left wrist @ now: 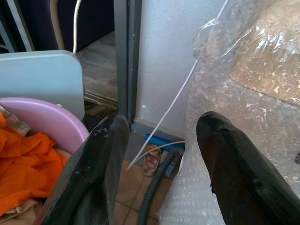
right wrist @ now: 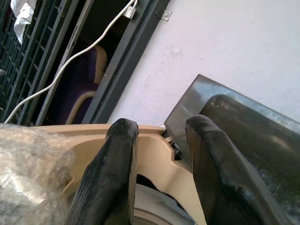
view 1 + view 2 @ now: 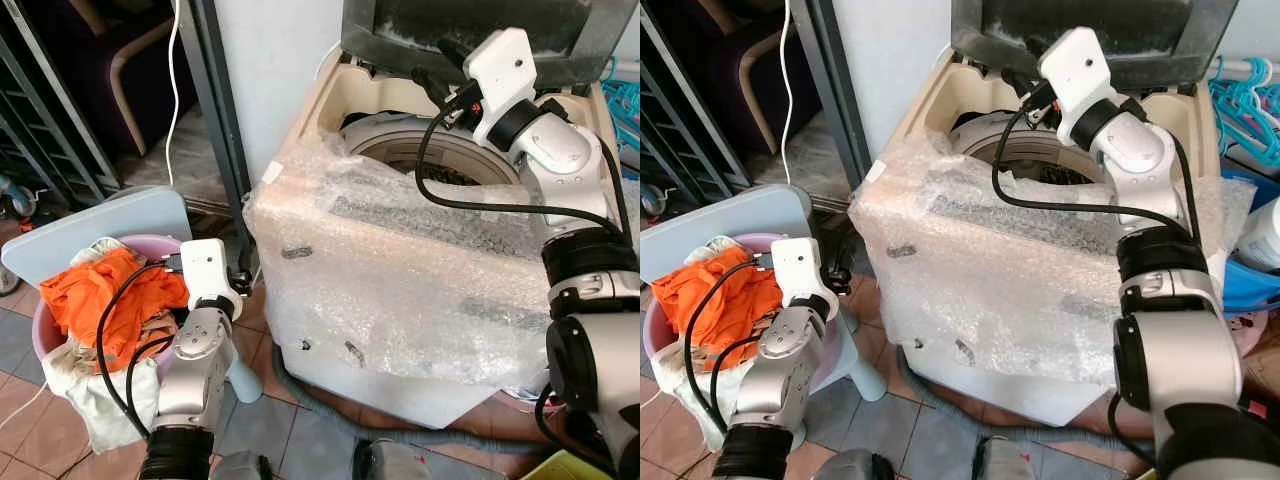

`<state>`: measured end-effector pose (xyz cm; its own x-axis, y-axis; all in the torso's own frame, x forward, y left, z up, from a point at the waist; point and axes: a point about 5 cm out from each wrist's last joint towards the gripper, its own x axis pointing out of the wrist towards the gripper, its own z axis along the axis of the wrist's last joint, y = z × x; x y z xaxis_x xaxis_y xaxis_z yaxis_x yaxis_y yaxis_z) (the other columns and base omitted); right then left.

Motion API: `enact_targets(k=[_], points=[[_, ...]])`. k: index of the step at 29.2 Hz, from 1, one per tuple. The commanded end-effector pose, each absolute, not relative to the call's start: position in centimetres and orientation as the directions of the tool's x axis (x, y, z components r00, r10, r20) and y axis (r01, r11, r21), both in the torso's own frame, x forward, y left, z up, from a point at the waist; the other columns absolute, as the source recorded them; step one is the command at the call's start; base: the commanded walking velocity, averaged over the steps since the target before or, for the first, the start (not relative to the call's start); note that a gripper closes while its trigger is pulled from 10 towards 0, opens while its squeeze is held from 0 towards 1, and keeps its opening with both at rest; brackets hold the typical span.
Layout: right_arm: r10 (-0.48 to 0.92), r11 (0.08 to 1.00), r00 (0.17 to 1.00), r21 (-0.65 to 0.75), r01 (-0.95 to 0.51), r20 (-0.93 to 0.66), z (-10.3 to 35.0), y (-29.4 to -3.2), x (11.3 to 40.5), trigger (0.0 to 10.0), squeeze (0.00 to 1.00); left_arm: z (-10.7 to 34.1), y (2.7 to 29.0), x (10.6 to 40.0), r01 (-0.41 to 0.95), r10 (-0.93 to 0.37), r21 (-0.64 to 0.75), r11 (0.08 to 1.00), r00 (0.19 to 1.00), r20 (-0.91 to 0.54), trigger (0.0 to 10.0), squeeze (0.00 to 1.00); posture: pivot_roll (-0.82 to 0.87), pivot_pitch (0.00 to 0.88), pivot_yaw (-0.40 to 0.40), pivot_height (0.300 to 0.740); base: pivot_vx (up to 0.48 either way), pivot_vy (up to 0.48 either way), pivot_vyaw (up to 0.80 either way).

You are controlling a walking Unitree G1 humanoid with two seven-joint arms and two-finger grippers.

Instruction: Clothes washing

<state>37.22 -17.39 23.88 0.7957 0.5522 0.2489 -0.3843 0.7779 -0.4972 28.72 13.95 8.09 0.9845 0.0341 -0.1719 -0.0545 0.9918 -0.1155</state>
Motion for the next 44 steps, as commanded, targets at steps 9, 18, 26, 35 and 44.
enact_targets(k=[9, 18, 26, 35, 44], points=[[0.382, 0.920, 0.859, -0.230, -0.317, 0.340, 20.5, -15.3, 33.4, 10.0, 0.00, 8.4, 13.1, 28.9, -0.026, 0.003, -0.126, 0.992, 0.983, -0.182, 10.0, 0.00, -0.07, 0.067, 0.054, 0.740, 0.000, 0.403, 0.62], [0.345, 0.929, 0.865, -0.262, -0.260, 0.365, 21.2, -13.9, 32.0, 10.0, 0.00, 8.5, 13.0, 29.0, -0.030, 0.008, -0.121, 0.992, 0.983, -0.182, 10.0, 0.00, -0.07, 0.070, 0.046, 0.740, 0.000, 0.480, 0.80], [0.332, 0.935, 0.870, -0.248, -0.253, 0.365, 21.3, -13.1, 32.0, 10.0, 0.00, 8.7, 13.3, 28.8, -0.040, 0.021, -0.118, 0.992, 0.988, -0.154, 10.0, 0.00, -0.06, 0.074, 0.045, 0.740, 0.000, 0.470, 0.30], [0.297, 0.942, 0.919, -0.237, -0.238, 0.260, 17.3, -12.9, 30.5, 10.0, 0.00, 8.4, 15.0, 28.1, -0.025, 0.020, -0.038, 0.999, 0.992, -0.121, 10.0, 0.00, -0.06, 0.069, 0.044, 0.740, 0.000, 0.040, 0.00], [0.199, 0.974, 0.979, -0.118, -0.193, 0.040, 10.9, -14.2, 27.3, 10.0, 0.23, 7.4, 17.5, 26.8, -0.077, 0.072, -0.028, 0.997, 0.985, -0.158, 10.0, 0.00, -0.05, 0.077, 0.048, 0.740, 0.000, 0.000, 0.00]])
